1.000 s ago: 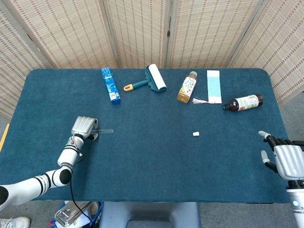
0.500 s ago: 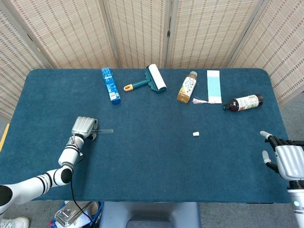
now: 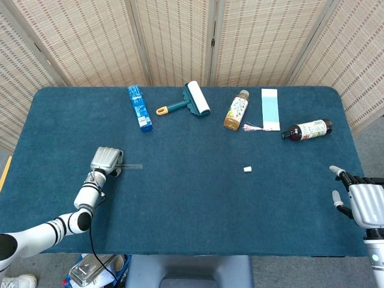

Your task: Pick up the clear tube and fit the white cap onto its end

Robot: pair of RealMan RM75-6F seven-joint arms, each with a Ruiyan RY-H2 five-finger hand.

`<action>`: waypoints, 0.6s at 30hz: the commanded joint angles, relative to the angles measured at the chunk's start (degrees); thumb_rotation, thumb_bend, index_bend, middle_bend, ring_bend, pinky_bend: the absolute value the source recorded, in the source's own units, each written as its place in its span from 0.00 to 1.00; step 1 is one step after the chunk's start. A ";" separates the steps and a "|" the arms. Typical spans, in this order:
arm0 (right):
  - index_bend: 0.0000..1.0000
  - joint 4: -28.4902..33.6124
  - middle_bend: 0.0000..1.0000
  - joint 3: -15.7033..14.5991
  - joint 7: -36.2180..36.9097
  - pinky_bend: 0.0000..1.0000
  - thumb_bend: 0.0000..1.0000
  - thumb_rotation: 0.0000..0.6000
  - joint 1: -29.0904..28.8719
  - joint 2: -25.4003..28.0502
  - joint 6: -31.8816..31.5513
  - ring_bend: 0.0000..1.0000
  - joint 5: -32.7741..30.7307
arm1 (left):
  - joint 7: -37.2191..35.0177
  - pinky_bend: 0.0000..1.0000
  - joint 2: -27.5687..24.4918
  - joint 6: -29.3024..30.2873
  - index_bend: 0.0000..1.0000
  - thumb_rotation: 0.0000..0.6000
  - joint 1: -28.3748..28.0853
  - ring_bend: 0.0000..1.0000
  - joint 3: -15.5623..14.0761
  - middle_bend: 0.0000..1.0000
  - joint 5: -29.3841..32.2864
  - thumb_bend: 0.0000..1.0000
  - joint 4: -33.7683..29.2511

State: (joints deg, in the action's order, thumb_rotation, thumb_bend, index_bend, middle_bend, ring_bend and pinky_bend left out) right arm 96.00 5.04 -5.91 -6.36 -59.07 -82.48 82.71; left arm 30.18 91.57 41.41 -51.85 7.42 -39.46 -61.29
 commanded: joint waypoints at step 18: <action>0.28 2.54 0.81 2.29 -3.51 0.98 0.68 1.00 -6.06 1.13 8.34 0.91 -2.44 | -11.08 1.00 -10.10 7.74 0.61 1.00 5.24 1.00 1.99 1.00 -13.65 0.39 -14.89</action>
State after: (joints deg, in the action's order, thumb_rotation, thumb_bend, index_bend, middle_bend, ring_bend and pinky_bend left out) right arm 97.92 6.73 -8.27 -10.57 -58.07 -76.65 81.47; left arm 19.83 83.45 47.79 -47.48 9.15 -51.79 -73.50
